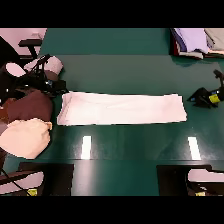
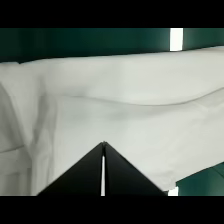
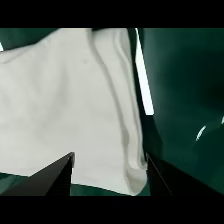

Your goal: Fold the shirts.

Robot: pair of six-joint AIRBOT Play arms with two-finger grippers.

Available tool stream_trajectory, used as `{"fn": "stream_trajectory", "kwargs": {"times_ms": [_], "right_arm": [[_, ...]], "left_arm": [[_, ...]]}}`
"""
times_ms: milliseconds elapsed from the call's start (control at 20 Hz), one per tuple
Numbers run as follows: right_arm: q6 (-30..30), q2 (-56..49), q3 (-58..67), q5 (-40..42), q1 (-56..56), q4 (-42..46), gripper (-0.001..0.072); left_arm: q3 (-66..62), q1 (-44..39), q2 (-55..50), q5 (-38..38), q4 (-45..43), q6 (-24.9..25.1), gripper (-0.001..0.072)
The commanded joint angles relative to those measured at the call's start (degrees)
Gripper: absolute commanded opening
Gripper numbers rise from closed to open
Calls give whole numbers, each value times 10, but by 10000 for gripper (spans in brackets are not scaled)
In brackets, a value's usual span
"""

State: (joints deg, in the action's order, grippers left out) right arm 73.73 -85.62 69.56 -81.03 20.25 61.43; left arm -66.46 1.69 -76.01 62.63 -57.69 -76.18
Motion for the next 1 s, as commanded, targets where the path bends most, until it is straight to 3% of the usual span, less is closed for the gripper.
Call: {"fn": "stream_trajectory", "kwargs": {"times_ms": [0,250,300,400,450,700,950], "right_arm": [[-41,-19,-62,1,50,-35,535],[-74,-59,-100,54,18,-110,502],[-74,-64,-96,61,2,-109,440],[-80,-73,-76,57,-30,-108,52],[-80,-69,-63,52,-43,-109,13],[-77,17,35,-4,-88,-110,13],[-36,115,152,-11,-162,-148,12]], "left_arm": [[-2,-47,-3,-11,16,-1,22],[-4,-167,-28,-85,16,-40,22],[-7,-186,-41,-94,17,-45,22],[-28,-218,-73,-101,22,-45,22],[-45,-232,-93,-101,24,-45,22],[-162,-293,-205,-98,40,-50,21],[-228,-337,-289,-92,43,-65,21]]}}
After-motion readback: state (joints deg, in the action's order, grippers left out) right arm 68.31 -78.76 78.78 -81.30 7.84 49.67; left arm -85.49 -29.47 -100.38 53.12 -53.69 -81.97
